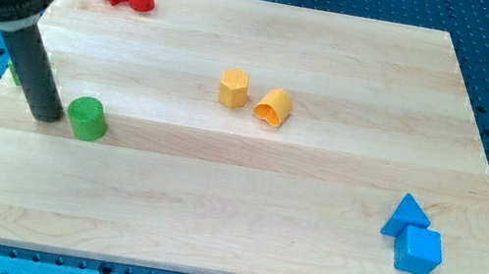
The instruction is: Move the green circle to the bottom left of the board
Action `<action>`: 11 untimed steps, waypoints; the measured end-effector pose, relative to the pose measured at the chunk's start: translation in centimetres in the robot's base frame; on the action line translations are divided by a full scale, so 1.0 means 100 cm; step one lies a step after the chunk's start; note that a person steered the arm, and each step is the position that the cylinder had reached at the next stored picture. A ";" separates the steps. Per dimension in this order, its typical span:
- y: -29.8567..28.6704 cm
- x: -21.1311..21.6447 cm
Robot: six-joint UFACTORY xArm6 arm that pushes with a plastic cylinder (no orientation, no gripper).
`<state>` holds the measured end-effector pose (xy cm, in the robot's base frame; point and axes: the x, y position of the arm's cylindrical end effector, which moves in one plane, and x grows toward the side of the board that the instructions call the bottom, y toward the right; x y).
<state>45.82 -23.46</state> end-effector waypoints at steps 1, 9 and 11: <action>0.031 -0.026; 0.042 0.140; 0.040 -0.011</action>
